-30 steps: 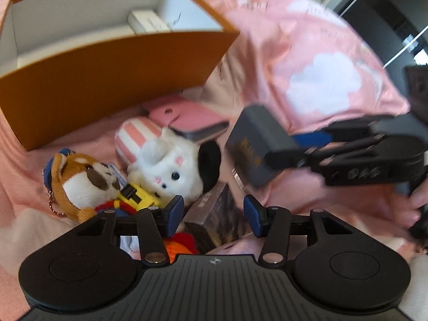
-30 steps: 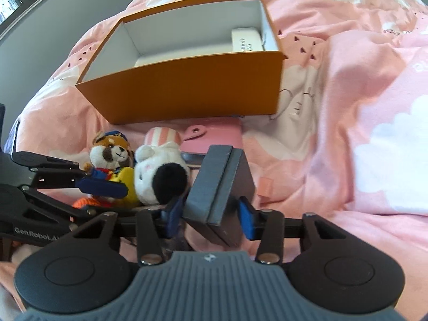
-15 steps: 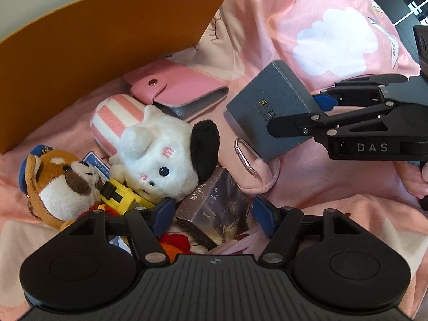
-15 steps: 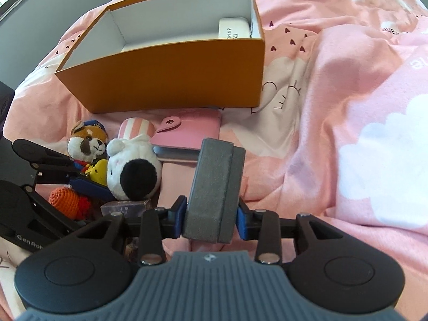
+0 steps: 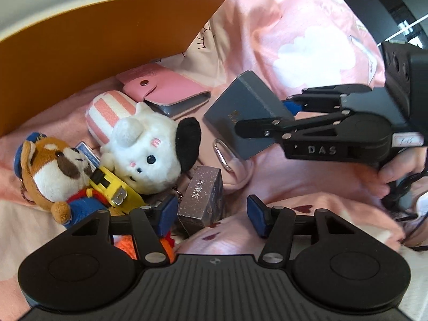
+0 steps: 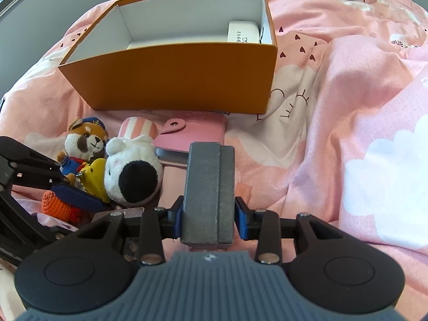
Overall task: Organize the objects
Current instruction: 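Grasp the small maroon printed box with the left gripper while the right holds the gray box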
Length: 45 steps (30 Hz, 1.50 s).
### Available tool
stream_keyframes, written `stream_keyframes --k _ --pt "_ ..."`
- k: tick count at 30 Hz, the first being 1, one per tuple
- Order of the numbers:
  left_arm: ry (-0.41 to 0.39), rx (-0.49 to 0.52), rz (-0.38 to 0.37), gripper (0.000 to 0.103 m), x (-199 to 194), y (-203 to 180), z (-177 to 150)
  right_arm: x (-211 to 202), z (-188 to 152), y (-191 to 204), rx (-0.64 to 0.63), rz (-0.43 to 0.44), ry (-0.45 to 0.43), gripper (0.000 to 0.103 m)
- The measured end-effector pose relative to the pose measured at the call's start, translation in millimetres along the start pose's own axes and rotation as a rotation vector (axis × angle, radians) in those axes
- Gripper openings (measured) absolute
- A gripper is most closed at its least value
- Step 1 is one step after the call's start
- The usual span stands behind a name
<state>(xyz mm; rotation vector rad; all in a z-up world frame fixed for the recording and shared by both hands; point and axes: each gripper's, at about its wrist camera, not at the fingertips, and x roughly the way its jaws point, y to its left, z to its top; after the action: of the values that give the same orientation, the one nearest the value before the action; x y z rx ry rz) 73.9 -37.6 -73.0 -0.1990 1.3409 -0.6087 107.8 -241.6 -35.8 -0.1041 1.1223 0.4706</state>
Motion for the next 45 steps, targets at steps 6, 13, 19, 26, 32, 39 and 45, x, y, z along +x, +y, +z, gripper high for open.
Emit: stream_keyframes --k 6,13,19,26,32,39,45 --pt "0.047 -0.049 0.001 0.065 14.3 12.9 10.1 0.5 -0.1 1.1 -0.008 0.003 -0.003 0.041" --pt "0.115 0.076 0.190 0.070 39.0 -8.8 18.2 1.6 -0.2 -0.4 -0.003 0.011 -0.002 0.040" --pt "0.184 0.068 0.175 0.082 57.7 -3.5 29.2 3.1 -1.1 0.2 -0.005 0.016 -0.006 0.041" --pt "0.122 0.002 0.175 0.052 44.4 3.4 26.3 6.1 -4.5 -1.5 0.006 0.016 0.001 0.040" --pt "0.050 -0.010 0.057 0.048 17.4 8.7 20.1 7.8 -3.8 -1.1 0.010 0.016 0.004 0.041" --pt "0.103 0.095 0.064 0.048 26.4 3.9 20.6 9.1 -2.5 -0.6 0.013 0.018 0.004 0.041" --pt "0.184 0.019 0.105 0.046 39.8 19.8 27.4 9.4 -1.3 -2.0 0.019 0.026 0.003 0.041"
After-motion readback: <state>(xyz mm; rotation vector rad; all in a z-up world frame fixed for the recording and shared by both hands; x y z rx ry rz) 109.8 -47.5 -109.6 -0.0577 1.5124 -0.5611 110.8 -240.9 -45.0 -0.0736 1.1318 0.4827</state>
